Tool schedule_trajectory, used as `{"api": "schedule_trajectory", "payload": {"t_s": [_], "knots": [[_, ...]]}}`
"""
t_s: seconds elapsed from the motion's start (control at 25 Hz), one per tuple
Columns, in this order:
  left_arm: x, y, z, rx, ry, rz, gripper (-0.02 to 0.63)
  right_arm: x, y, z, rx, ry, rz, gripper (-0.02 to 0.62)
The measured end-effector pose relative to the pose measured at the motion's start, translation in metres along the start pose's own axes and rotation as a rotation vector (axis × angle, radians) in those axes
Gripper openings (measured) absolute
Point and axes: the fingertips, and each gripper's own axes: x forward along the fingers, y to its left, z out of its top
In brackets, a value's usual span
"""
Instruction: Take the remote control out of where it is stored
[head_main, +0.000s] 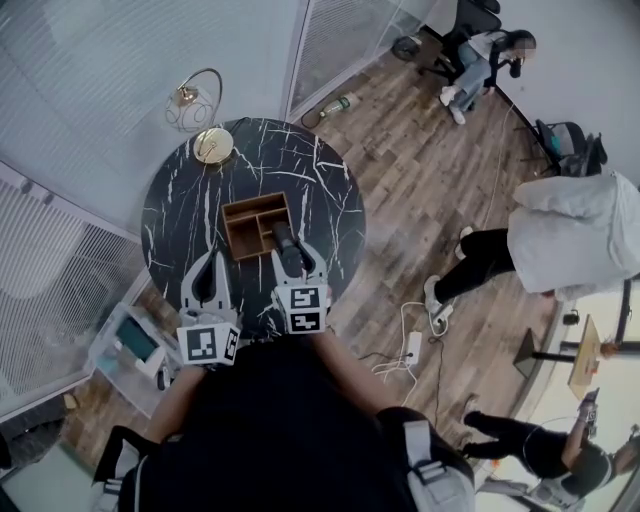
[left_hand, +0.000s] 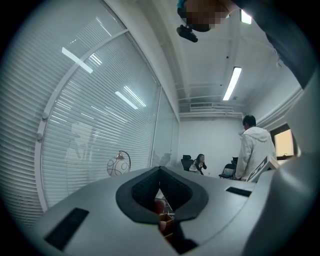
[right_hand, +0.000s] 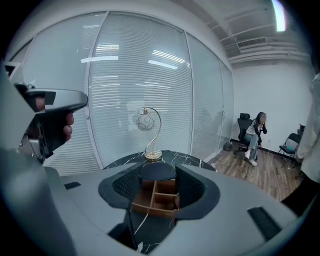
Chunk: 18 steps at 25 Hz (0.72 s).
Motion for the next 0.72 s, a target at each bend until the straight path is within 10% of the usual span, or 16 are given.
{"api": "schedule_trajectory", "payload": {"t_s": [0.72], "knots": [[0.004, -0.003, 0.004, 0.006, -0.01, 0.0, 0.008, -0.026, -0.001, 0.063, 0.026, -0.155, 0.009, 0.206]]}}
